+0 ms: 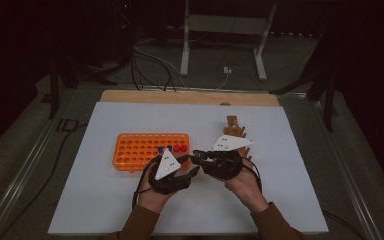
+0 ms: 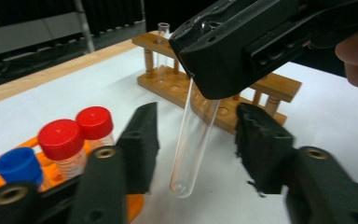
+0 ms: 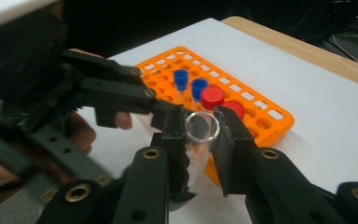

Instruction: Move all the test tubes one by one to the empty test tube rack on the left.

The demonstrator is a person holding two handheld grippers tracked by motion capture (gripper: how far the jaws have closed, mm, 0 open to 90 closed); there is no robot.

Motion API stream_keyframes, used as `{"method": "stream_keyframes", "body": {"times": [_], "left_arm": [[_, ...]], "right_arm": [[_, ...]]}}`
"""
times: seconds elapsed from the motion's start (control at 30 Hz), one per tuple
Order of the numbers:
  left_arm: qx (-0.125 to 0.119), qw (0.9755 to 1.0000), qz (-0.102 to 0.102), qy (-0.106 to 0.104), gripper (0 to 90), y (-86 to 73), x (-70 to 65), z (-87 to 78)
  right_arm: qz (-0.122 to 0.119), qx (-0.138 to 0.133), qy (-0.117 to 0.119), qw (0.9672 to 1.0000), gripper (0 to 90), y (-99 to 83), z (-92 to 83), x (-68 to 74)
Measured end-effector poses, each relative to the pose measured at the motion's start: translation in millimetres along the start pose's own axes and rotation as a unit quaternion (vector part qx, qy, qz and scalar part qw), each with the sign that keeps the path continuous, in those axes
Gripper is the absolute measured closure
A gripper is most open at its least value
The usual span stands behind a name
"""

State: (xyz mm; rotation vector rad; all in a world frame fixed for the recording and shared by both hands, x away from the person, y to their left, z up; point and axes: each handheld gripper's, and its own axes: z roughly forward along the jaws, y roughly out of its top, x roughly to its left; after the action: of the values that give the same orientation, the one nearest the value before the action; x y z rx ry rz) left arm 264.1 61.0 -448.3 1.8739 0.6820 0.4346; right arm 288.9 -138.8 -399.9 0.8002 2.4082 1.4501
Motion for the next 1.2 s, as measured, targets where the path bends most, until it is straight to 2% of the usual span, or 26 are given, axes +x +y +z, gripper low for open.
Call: {"method": "stream_keyframes", "body": {"times": [0.17,0.37,0.57,0.83,1.0,1.07,1.2], "left_arm": [[-0.002,0.9999,-0.002,-0.016,63.8,-0.3,1.8,-0.9],[0.000,0.9997,-0.004,-0.026,73.2,-1.4,4.0,-1.6],[0.002,0.9994,-0.001,-0.034,76.1,-1.4,2.7,-0.6],[0.004,0.9997,-0.011,-0.023,76.2,-2.8,8.4,-2.8],[0.003,0.9997,-0.015,-0.018,76.2,-3.2,11.4,-5.0],[0.002,0.9997,-0.016,-0.016,76.2,-3.1,12.1,-6.3],[0.000,0.9998,-0.018,-0.011,76.2,-2.5,14.2,-9.1]], "right_arm": [[-0.008,0.004,0.009,0.9999,75.9,0.1,1.3,3.2],[-0.011,0.009,0.017,0.9998,76.0,-0.4,2.5,4.7],[-0.012,0.009,0.022,0.9997,75.0,-1.1,2.5,3.8],[0.004,-0.016,0.028,0.9995,43.0,-3.8,-4.8,-3.3],[0.010,-0.034,0.006,0.9994,26.0,-5.7,-9.7,-7.2],[0.010,-0.034,-0.013,0.9993,19.7,-7.3,-10.8,-8.7],[0.011,-0.037,-0.039,0.9985,14.8,-12.5,-13.0,-12.6]]}}
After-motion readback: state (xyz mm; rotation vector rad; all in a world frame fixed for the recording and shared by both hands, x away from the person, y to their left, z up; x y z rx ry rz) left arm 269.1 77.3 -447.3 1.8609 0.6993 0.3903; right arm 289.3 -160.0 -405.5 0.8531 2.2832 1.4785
